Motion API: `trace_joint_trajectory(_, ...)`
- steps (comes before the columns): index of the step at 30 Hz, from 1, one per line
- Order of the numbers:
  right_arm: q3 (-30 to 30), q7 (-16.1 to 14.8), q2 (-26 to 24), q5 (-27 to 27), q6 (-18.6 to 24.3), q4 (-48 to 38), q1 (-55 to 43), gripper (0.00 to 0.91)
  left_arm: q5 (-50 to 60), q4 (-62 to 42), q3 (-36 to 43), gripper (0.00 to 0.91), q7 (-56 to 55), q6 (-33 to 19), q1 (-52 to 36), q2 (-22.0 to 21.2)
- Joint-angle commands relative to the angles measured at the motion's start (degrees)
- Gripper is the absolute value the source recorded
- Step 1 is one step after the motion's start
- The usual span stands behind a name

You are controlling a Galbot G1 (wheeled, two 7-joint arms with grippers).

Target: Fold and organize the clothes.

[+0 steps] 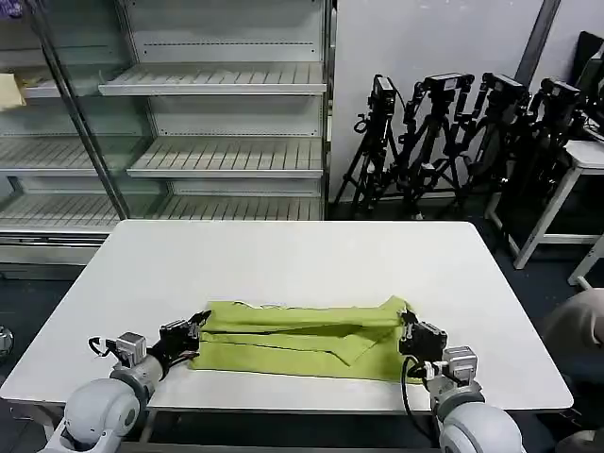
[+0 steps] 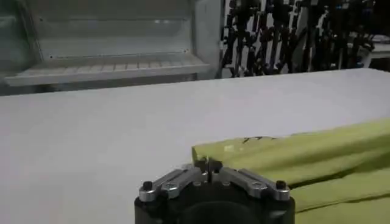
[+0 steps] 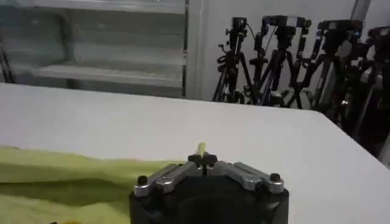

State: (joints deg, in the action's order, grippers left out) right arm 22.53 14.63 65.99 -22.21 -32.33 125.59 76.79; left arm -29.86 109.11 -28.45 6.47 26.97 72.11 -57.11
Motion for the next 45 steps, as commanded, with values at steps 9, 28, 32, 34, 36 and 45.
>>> trace_joint_trajectory(9, 0.1, 0.0, 0.8, -0.1, 0.7, -4.0, -2.0, 0.0, 0.8, -1.7, 0.3, 0.02, -1.4, -1.3, -1.6, -0.2)
trace_joint_trajectory(28, -1.4, -0.8, 1.2, -0.5, 1.0, -8.3, -5.2, 0.0, 3.5, -6.5, 2.8, 0.736, -2.3, -1.7, -5.7, -1.1)
trace_joint_trajectory(32, -1.6, -1.1, 1.3, -0.1, -0.1, -8.9, -5.1, 0.907, 4.1, -6.2, 2.9, 0.907, -2.5, -1.1, -5.6, -1.2)
trace_joint_trajectory(34, -1.6, -0.8, 1.3, -0.2, -0.7, -8.9, -4.9, 0.907, 4.2, -5.7, 2.7, 0.907, -2.7, -1.0, -5.3, -1.2)
trace_joint_trajectory(36, -1.1, -0.9, 1.2, -0.3, -0.8, -8.4, -4.3, 0.907, 4.1, -4.7, 2.0, 0.907, -2.8, -1.0, -4.8, -1.1)
trace_joint_trajectory(45, 3.9, -1.1, 1.8, 0.5, -0.4, -1.0, 1.3, 0.907, -1.1, 2.1, 0.3, 0.907, -8.8, 2.0, -1.7, -2.0)
